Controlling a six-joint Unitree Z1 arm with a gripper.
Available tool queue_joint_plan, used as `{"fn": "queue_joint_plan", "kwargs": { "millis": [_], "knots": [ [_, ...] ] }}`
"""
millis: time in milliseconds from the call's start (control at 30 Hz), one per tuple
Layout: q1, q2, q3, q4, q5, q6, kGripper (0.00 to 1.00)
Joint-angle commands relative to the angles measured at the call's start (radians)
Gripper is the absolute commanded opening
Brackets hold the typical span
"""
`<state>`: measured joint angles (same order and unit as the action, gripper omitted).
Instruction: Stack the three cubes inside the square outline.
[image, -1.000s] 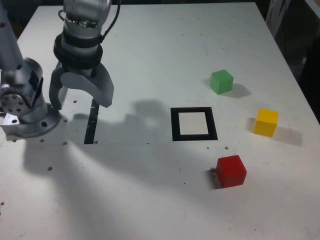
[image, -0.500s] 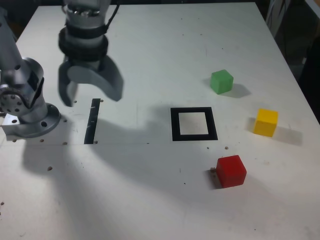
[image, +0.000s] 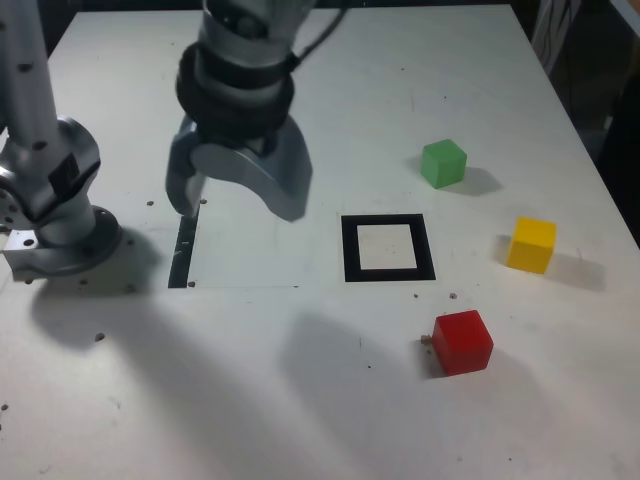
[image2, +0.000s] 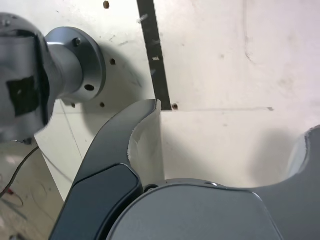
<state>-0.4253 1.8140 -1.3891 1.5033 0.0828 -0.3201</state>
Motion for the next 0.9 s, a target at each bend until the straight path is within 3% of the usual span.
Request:
{"fn": "queue_joint_plan", "kwargs": {
  "millis": [0,167,433,867],
  "knots": [
    [-0.024,0.053,-0.359,0.016,0.001,-0.017,0.93],
    [-0.076,0.16,-0.521,0.033,0.002,-0.038,0.93],
    [-0.092,0.242,-0.643,0.053,0.024,-0.037,0.93],
    [-0.093,0.396,-0.784,0.088,-0.004,-0.041,0.92]
  ]
}}
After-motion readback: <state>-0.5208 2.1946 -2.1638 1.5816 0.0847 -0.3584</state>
